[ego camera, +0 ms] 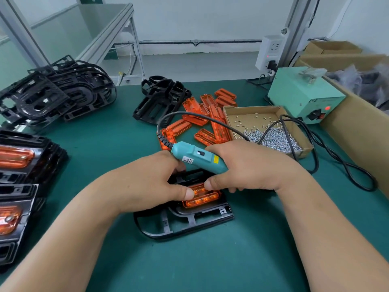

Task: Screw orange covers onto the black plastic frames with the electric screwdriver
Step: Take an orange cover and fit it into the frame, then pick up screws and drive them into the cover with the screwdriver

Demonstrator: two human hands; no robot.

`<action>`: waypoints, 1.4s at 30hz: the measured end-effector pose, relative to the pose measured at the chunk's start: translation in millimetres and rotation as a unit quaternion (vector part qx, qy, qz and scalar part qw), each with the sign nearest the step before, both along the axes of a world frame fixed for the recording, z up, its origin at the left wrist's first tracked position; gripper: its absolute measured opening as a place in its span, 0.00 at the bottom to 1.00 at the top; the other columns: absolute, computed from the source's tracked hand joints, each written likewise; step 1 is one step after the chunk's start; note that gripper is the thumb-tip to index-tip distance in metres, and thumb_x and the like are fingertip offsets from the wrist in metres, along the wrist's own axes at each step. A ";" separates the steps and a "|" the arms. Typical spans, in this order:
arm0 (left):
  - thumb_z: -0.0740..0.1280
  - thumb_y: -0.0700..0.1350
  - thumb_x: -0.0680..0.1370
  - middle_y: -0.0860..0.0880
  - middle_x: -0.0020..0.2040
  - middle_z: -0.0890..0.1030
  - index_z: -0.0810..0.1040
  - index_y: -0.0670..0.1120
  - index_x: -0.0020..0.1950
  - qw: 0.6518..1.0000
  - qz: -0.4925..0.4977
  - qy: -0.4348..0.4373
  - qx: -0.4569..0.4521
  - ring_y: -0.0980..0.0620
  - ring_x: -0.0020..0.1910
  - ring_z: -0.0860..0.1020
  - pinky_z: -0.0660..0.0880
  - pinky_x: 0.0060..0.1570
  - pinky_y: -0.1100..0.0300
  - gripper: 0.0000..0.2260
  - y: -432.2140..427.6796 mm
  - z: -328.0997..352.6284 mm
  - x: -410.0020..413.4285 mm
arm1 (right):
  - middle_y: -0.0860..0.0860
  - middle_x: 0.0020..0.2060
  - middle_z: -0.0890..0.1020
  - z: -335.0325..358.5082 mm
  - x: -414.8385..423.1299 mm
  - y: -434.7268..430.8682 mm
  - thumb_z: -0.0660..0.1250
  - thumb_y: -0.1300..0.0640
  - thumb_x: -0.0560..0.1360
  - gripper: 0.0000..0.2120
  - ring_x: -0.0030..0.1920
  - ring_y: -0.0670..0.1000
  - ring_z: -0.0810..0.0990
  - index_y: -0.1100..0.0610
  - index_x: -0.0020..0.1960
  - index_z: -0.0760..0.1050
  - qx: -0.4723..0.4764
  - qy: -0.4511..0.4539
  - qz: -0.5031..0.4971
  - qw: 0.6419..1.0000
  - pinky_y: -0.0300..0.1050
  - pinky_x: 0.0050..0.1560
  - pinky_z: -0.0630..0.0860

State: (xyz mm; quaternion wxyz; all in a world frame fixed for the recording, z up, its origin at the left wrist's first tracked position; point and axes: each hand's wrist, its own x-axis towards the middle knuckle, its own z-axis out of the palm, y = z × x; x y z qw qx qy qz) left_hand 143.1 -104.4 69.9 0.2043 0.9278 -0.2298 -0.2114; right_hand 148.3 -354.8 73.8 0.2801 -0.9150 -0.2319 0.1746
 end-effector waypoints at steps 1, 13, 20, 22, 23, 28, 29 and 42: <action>0.72 0.65 0.74 0.59 0.71 0.74 0.71 0.56 0.76 1.000 -0.003 0.005 -0.002 0.58 0.69 0.74 0.72 0.72 0.53 0.33 -0.3 -0.2 0.5 | 0.48 0.33 0.85 -1.1 -0.3 0.8 0.79 0.45 0.73 0.16 0.28 0.47 0.84 0.47 0.53 0.74 0.001 0.006 -0.003 1.000 0.39 0.27 0.77; 0.75 0.64 0.73 0.60 0.57 0.74 0.74 0.59 0.64 0.998 -0.006 -0.049 0.046 0.58 0.59 0.72 0.72 0.62 0.57 0.23 -1.5 -2.3 0.0 | 0.53 0.34 0.86 -7.1 2.9 3.6 0.78 0.47 0.75 0.16 0.30 0.51 0.86 0.46 0.56 0.74 0.045 0.050 -0.032 0.997 0.45 0.29 0.82; 0.75 0.67 0.72 0.63 0.55 0.73 0.74 0.63 0.61 1.000 -0.010 -0.026 0.004 0.68 0.55 0.72 0.69 0.53 0.68 0.22 1.6 -2.3 -1.5 | 0.59 0.36 0.83 -0.1 14.1 -18.3 0.76 0.49 0.77 0.18 0.31 0.56 0.84 0.61 0.55 0.75 0.375 0.134 -0.172 0.901 0.44 0.28 0.79; 0.73 0.71 0.70 0.64 0.55 0.74 0.75 0.63 0.61 1.000 -0.007 -0.012 -0.001 0.70 0.56 0.72 0.70 0.55 0.66 0.24 3.4 -0.6 -1.1 | 0.59 0.36 0.82 2.1 18.5 -30.1 0.76 0.49 0.77 0.19 0.30 0.54 0.83 0.62 0.56 0.76 0.459 0.146 -0.213 0.850 0.43 0.28 0.79; 0.72 0.73 0.69 0.64 0.55 0.75 0.76 0.63 0.61 1.000 -0.005 -0.005 -0.006 0.70 0.55 0.72 0.71 0.55 0.65 0.25 4.3 0.8 -0.7 | 0.58 0.36 0.82 3.4 20.3 -36.3 0.75 0.48 0.77 0.19 0.30 0.53 0.82 0.62 0.56 0.77 0.497 0.156 -0.231 0.822 0.42 0.28 0.78; 0.71 0.62 0.78 0.60 0.47 0.81 0.81 0.60 0.53 0.991 0.046 -0.089 -0.088 0.64 0.49 0.77 0.71 0.44 0.68 0.09 -12.4 9.0 4.2 | 0.54 0.35 0.79 3.0 25.4 -68.0 0.71 0.45 0.77 0.18 0.29 0.46 0.77 0.61 0.52 0.79 0.651 0.163 -0.309 0.674 0.37 0.26 0.76; 0.71 0.58 0.80 0.61 0.45 0.81 0.82 0.59 0.52 0.986 0.061 -0.121 -0.102 0.64 0.48 0.77 0.71 0.43 0.67 0.06 -20.6 12.0 6.5 | 0.53 0.35 0.79 2.2 26.4 -74.5 0.69 0.45 0.78 0.18 0.28 0.45 0.77 0.61 0.52 0.78 0.671 0.156 -0.318 0.651 0.36 0.26 0.76; 0.69 0.55 0.81 0.49 0.46 0.81 0.87 0.53 0.56 0.938 -0.110 -0.305 0.118 0.45 0.55 0.74 0.72 0.48 0.51 0.10 -161.9 27.1 72.6 | 0.53 0.36 0.79 -0.2 30.4 -83.5 0.64 0.45 0.84 0.17 0.29 0.45 0.76 0.60 0.51 0.78 0.710 0.094 -0.331 0.614 0.35 0.27 0.75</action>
